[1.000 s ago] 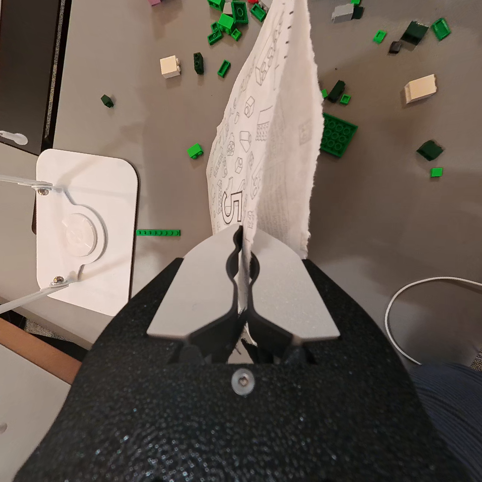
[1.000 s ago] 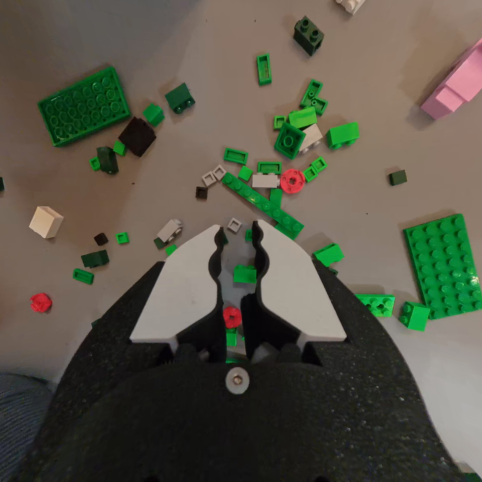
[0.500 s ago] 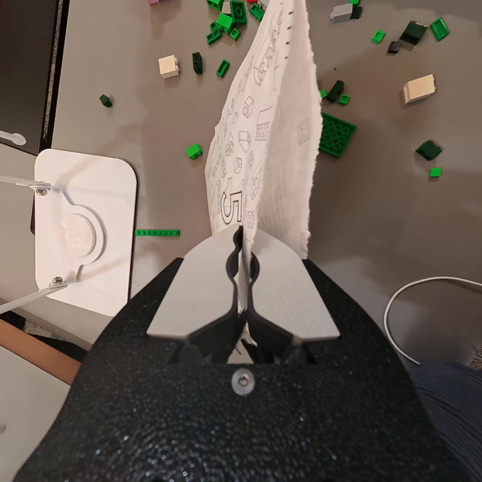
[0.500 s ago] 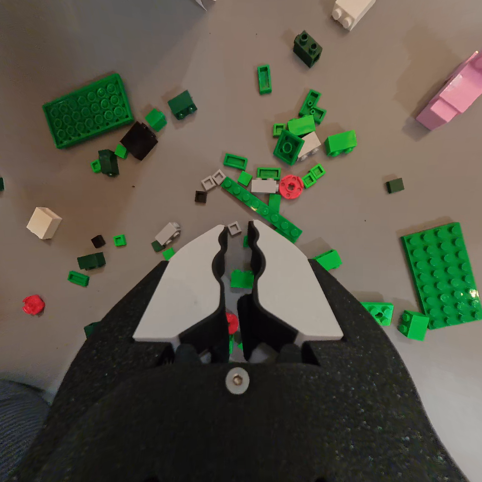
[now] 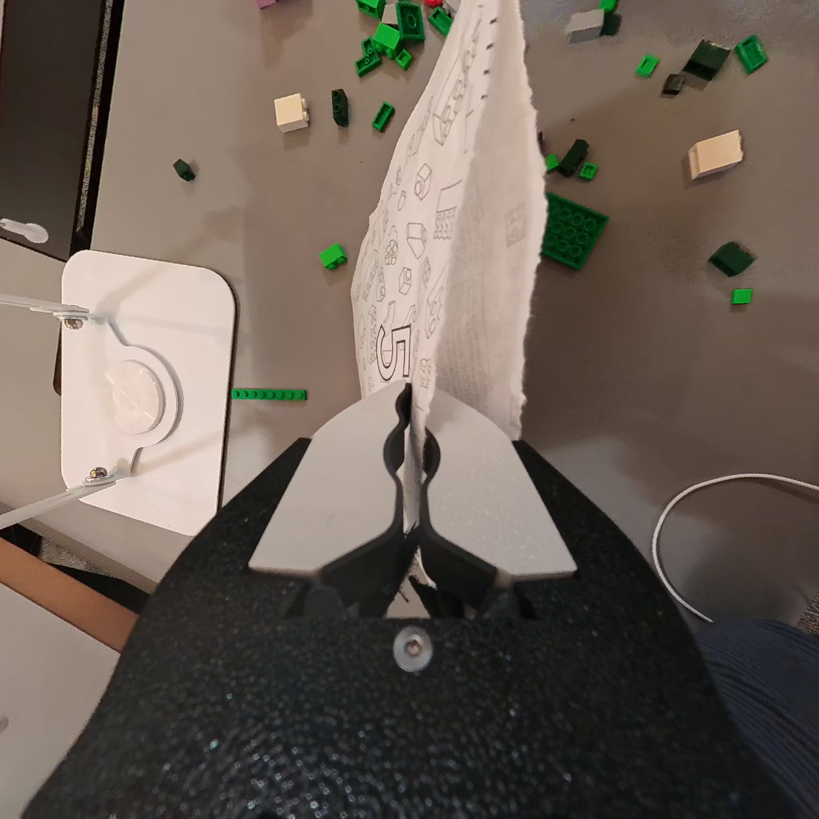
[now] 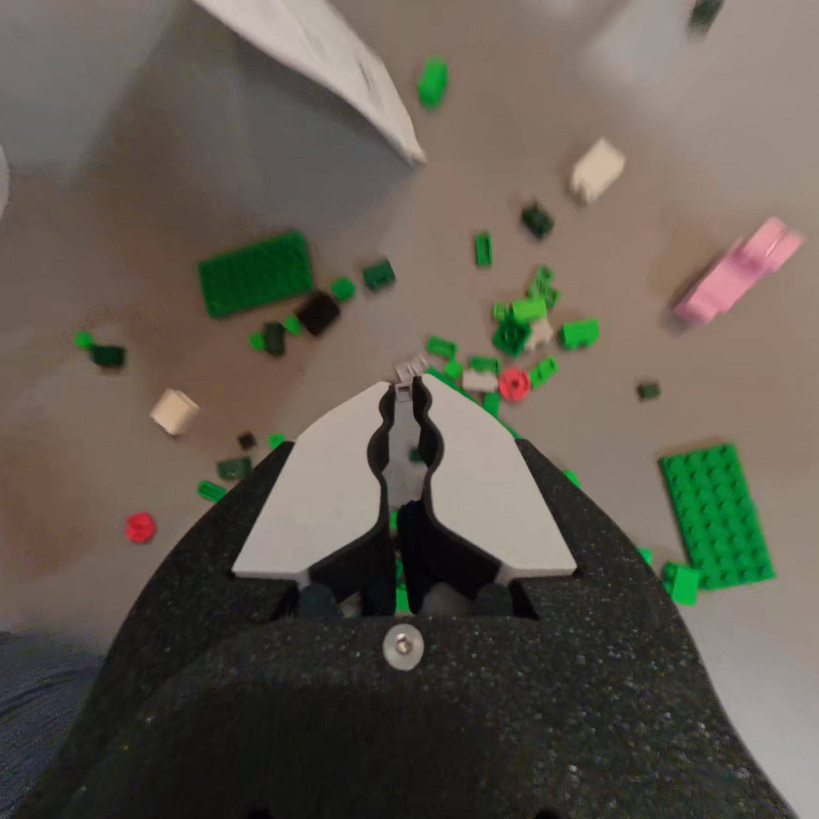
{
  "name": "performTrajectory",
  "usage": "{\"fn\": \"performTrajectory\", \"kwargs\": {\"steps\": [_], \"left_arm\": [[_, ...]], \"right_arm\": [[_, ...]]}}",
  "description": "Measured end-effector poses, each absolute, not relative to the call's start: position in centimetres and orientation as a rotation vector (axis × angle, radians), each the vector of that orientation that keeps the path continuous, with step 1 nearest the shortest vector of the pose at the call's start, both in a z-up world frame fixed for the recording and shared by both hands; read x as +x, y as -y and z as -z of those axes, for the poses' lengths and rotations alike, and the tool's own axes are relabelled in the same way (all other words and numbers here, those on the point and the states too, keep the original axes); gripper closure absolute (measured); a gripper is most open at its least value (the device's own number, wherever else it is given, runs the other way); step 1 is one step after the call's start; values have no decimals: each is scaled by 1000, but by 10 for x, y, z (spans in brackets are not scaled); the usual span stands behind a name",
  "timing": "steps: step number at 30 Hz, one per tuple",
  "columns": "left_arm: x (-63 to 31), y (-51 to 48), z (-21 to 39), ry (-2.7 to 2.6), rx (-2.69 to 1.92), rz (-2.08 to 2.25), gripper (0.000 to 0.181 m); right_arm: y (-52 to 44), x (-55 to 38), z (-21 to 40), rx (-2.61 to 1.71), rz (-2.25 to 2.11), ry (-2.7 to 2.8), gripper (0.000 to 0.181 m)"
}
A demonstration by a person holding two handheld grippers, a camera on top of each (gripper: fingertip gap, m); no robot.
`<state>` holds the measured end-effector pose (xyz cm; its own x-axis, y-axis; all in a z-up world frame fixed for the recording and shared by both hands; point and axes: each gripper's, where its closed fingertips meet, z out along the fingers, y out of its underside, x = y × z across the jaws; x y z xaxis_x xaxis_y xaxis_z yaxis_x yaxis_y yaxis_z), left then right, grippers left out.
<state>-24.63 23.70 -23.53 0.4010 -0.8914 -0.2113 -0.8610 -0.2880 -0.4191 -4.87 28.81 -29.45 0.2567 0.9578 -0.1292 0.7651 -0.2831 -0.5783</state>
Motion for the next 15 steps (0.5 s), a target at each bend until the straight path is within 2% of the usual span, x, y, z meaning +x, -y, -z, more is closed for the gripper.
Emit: {"fn": "performTrajectory", "kwargs": {"steps": [8, 15], "left_arm": [[-245, -239, 232, -1423, -2229, 137, 181], [-243, -237, 232, -1445, -2215, 134, 181]], "right_arm": [[-251, -131, 162, -1503, -652, 1500, 174], [-228, -191, 159, -1317, -474, 1578, 174]]}}
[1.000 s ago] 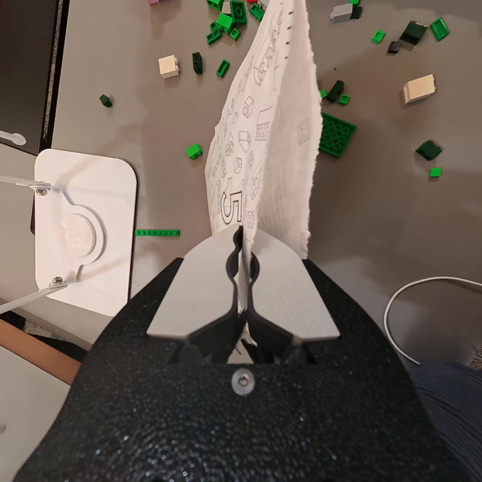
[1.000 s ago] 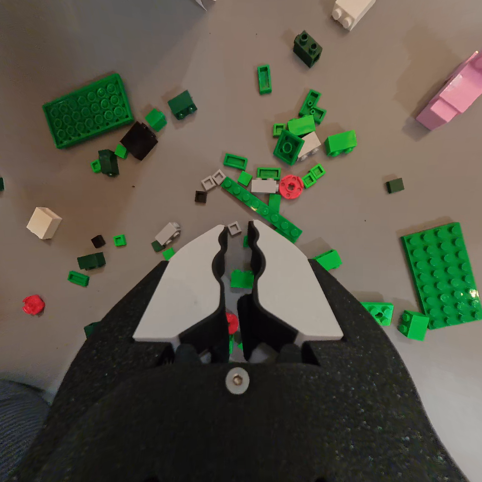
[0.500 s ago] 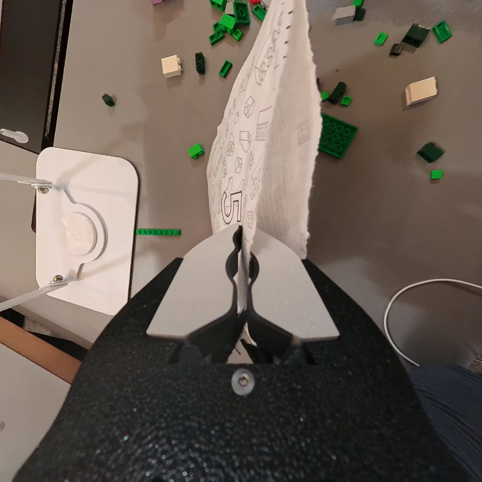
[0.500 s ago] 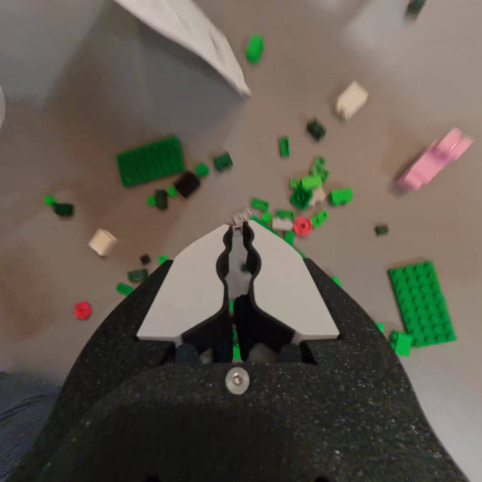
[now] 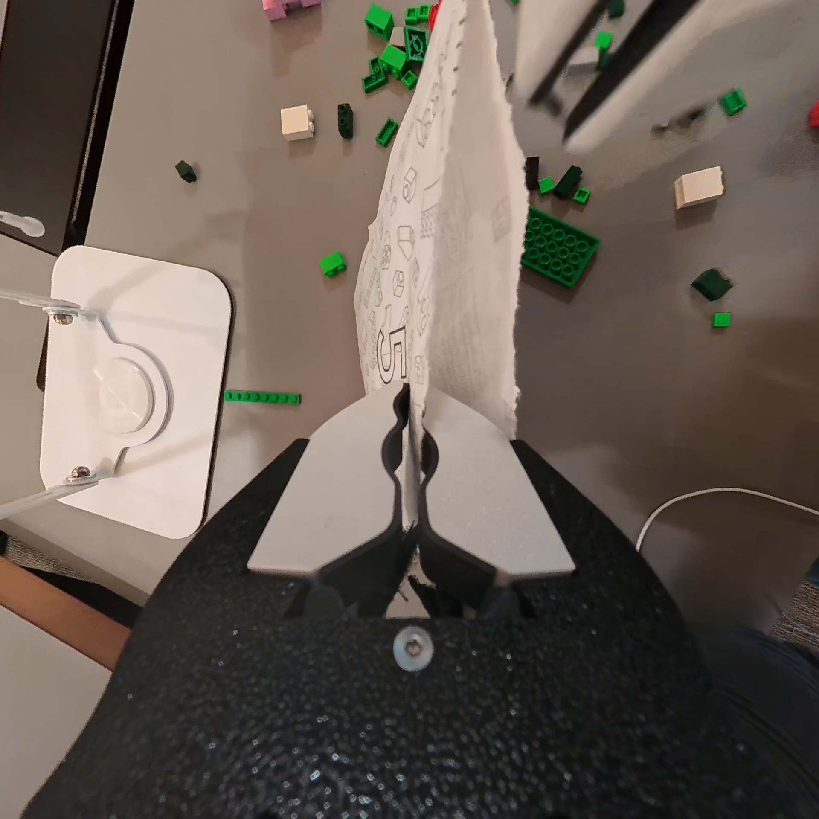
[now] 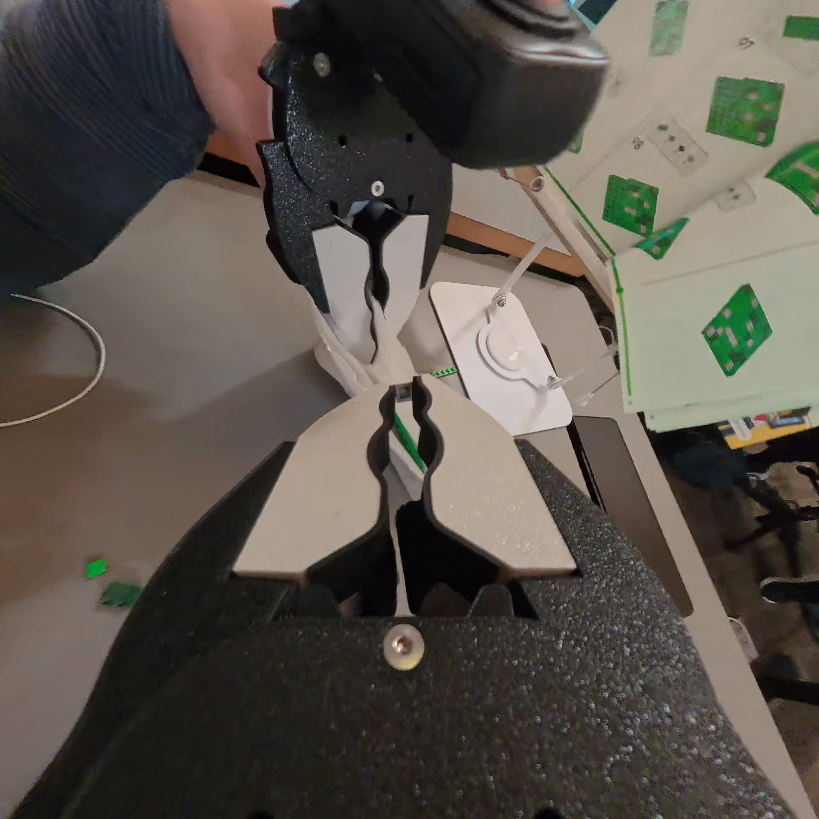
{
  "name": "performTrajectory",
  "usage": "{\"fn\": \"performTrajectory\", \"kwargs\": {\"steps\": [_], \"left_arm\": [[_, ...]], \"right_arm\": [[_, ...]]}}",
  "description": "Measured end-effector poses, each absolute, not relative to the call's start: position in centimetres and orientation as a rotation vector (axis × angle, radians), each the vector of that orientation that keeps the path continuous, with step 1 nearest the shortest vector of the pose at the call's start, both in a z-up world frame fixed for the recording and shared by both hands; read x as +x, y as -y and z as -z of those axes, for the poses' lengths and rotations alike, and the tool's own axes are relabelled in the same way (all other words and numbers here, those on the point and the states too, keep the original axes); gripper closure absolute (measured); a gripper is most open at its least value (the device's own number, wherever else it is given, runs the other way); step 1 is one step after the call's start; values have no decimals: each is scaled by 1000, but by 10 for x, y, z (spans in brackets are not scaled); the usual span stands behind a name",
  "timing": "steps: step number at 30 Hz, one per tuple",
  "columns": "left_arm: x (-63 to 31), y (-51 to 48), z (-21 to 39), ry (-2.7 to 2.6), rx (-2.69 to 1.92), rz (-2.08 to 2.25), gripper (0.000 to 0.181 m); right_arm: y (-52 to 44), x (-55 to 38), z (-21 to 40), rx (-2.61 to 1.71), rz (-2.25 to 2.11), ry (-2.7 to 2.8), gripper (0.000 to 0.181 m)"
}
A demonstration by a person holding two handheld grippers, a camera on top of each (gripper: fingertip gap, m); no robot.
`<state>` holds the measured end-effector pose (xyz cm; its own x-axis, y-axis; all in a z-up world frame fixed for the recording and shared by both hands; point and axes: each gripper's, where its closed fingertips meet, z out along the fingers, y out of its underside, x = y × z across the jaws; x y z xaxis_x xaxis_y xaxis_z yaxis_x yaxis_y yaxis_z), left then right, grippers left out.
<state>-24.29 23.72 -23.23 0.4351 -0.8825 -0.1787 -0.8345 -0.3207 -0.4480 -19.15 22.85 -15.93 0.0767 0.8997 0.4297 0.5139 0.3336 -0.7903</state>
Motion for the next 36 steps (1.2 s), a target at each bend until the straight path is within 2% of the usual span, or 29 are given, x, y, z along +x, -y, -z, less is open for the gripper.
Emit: {"fn": "performTrajectory", "kwargs": {"steps": [21, 36], "left_arm": [[-242, -237, 232, -1457, -2210, 127, 180], [-243, -237, 232, -1457, -2204, 124, 181]], "right_arm": [[-235, -205, 181, -1324, -353, 1628, 170], [-238, -176, 157, -1339, -394, 1556, 166]]}}
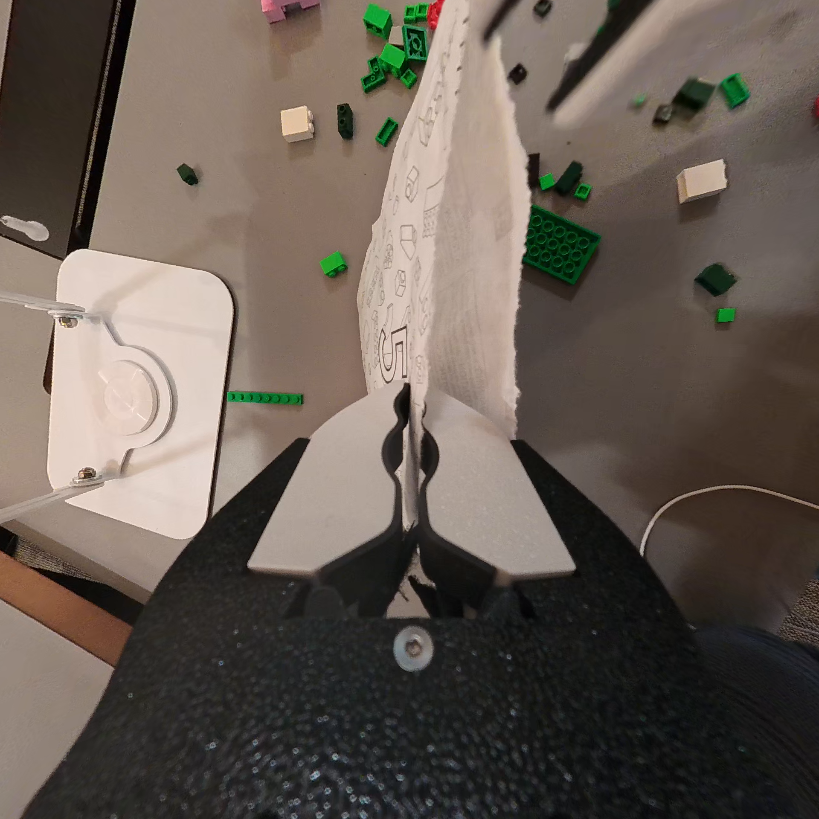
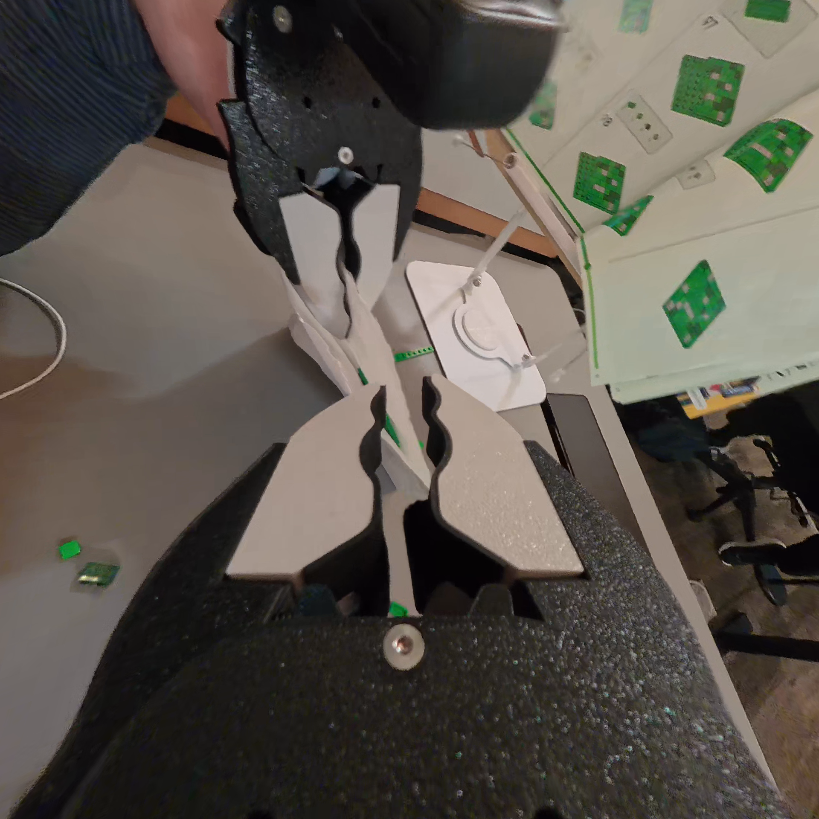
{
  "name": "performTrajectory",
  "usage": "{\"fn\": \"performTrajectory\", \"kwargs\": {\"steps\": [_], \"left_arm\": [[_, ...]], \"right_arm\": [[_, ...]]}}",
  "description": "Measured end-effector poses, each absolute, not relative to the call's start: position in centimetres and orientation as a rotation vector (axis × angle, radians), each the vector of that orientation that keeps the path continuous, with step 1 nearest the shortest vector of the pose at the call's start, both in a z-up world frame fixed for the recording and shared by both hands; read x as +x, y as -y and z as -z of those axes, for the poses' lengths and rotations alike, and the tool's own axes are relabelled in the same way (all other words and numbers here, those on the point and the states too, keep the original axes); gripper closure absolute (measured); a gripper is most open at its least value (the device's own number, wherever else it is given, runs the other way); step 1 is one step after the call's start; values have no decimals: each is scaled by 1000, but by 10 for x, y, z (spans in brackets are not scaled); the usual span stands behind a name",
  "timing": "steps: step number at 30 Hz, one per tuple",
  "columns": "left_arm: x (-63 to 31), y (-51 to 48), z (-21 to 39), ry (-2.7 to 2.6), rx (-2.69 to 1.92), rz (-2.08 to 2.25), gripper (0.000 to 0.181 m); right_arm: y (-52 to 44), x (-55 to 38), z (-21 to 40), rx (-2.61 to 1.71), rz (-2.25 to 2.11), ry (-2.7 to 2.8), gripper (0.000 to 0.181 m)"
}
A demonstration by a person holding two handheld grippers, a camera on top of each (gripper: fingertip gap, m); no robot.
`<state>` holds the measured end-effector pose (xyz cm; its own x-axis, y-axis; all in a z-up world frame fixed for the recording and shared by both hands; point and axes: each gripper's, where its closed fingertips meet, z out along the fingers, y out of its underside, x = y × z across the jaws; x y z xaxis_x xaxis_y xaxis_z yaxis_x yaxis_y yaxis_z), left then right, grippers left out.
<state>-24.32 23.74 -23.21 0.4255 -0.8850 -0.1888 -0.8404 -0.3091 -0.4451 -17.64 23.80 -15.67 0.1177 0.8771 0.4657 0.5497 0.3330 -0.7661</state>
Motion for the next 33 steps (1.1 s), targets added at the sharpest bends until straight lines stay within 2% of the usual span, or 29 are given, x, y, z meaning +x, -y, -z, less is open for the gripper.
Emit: {"fn": "performTrajectory", "kwargs": {"steps": [13, 27, 33], "left_arm": [[-246, -237, 232, -1448, -2212, 128, 181], [-249, -237, 232, -1447, -2214, 111, 181], [-249, -238, 232, -1448, -2213, 112, 181]], "right_arm": [[-280, -95, 152, -1519, -341, 1372, 166], [-301, -67, 186, -1637, -352, 1370, 158], [-295, -70, 222, -1703, -515, 1473, 153]]}}
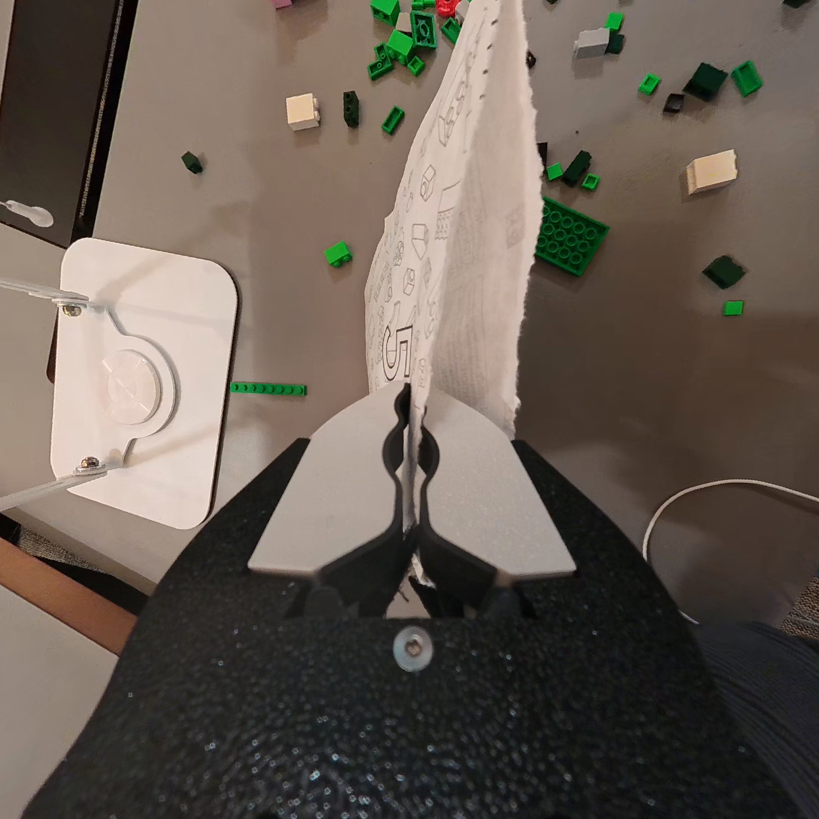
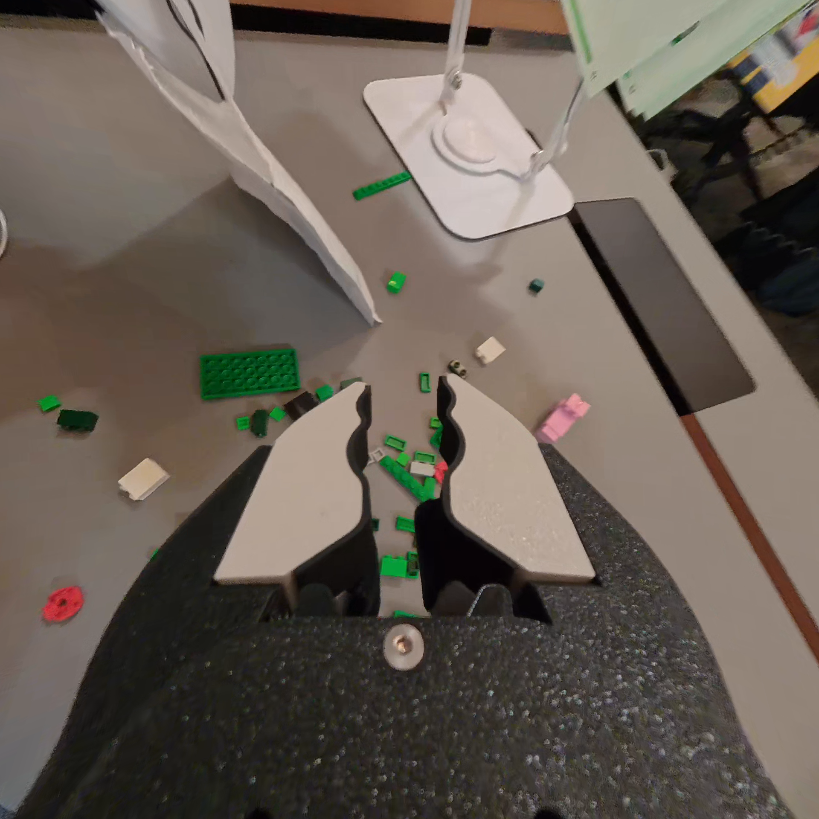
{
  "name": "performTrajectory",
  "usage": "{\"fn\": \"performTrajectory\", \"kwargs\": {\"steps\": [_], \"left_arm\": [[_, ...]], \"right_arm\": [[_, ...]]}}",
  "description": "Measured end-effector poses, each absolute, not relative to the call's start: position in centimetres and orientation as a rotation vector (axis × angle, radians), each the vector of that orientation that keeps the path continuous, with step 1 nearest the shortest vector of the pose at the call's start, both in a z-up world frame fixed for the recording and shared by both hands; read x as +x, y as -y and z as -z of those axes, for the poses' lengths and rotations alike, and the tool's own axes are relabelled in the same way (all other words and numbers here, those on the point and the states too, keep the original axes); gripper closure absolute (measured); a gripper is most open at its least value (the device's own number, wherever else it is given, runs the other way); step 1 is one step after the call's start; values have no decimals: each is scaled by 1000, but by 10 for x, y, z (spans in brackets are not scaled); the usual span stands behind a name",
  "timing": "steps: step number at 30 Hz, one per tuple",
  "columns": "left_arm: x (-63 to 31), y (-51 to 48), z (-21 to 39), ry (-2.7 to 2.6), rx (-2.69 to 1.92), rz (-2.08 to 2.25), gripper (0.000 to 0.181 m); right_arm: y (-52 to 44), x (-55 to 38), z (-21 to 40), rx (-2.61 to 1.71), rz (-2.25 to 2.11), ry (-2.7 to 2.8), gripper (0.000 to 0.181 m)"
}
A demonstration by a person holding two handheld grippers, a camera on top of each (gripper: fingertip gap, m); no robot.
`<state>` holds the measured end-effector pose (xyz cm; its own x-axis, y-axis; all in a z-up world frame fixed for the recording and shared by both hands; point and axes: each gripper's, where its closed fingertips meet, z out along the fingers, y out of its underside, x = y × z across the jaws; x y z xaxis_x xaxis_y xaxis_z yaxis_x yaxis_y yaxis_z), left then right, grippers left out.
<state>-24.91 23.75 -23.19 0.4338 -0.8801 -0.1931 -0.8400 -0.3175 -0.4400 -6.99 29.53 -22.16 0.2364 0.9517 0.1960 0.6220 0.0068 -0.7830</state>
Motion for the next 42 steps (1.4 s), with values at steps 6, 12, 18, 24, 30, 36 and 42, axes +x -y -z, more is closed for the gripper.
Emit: {"fn": "performTrajectory", "kwargs": {"steps": [6, 12, 18, 24, 30, 36, 42], "left_arm": [[-249, -237, 232, -1451, -2214, 115, 181], [-250, -236, 232, -1455, -2212, 123, 181], [-254, -236, 231, -1437, -2217, 120, 181], [-254, -235, 230, -1442, -2212, 111, 181], [-252, -235, 231, -1453, -2208, 111, 181], [-251, -235, 231, -1453, -2209, 115, 181], [-250, -234, 231, -1463, -2206, 113, 181]], "right_arm": [[-286, -77, 249, -1745, -703, 1550, 148], [-257, -89, 261, -1690, -800, 1573, 144], [-224, -59, 285, -1736, -835, 1517, 144], [-228, -20, 315, -1871, -659, 1480, 145], [-235, 0, 333, -2015, -629, 1453, 151], [-241, 0, 334, -2027, -609, 1428, 156], [-241, -3, 335, -2036, -616, 1421, 164]]}}
